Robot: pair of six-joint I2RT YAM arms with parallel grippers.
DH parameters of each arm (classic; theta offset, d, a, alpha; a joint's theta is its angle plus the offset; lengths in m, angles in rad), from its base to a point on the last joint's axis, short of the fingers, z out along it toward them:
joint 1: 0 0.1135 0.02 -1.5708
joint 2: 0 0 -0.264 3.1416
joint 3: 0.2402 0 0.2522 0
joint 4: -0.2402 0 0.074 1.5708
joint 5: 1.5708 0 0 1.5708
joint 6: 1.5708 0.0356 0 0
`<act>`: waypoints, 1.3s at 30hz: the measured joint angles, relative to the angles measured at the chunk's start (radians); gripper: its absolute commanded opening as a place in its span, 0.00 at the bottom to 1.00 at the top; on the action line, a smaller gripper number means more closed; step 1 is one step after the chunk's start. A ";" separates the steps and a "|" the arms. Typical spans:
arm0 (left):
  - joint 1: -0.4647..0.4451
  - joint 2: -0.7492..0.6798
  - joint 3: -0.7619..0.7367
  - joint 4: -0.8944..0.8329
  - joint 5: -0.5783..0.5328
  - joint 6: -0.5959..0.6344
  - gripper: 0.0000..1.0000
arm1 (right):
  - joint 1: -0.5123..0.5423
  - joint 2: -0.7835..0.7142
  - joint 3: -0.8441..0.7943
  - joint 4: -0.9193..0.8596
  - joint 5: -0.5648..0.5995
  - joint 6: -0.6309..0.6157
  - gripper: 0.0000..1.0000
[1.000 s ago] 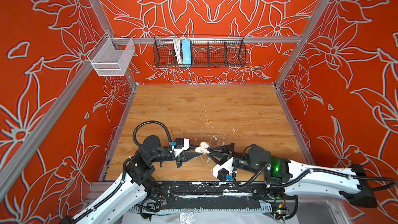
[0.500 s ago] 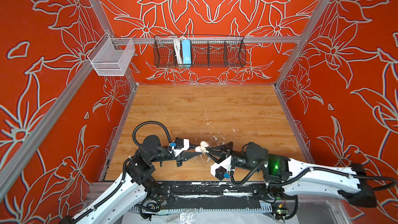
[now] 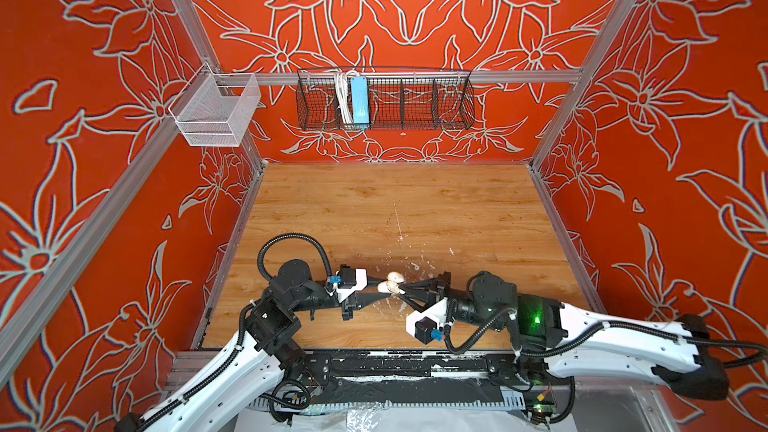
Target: Insert the wireless bluetooth earbuds into the charging case
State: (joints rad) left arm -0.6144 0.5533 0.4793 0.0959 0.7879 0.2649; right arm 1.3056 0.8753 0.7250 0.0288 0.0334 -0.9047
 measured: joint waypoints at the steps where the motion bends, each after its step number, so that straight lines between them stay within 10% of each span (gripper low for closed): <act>1: 0.000 0.002 -0.001 0.000 0.000 0.001 0.00 | 0.000 0.000 0.001 0.001 -0.006 0.002 0.26; 14: -0.002 0.054 0.002 -0.043 -0.061 -0.020 0.00 | 0.000 -0.014 0.043 0.037 -0.027 0.033 0.39; 22: -0.001 0.129 0.124 -0.124 -0.064 -0.081 0.00 | 0.000 -0.148 -0.260 0.173 -0.042 -0.213 0.42; 39: -0.001 0.068 0.100 -0.140 0.009 -0.087 0.00 | -0.008 -0.071 -0.150 0.147 -0.018 -0.360 0.41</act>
State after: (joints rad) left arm -0.6155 0.6209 0.5797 -0.0444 0.7971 0.1776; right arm 1.2972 0.8047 0.5751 0.1761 0.0154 -1.2652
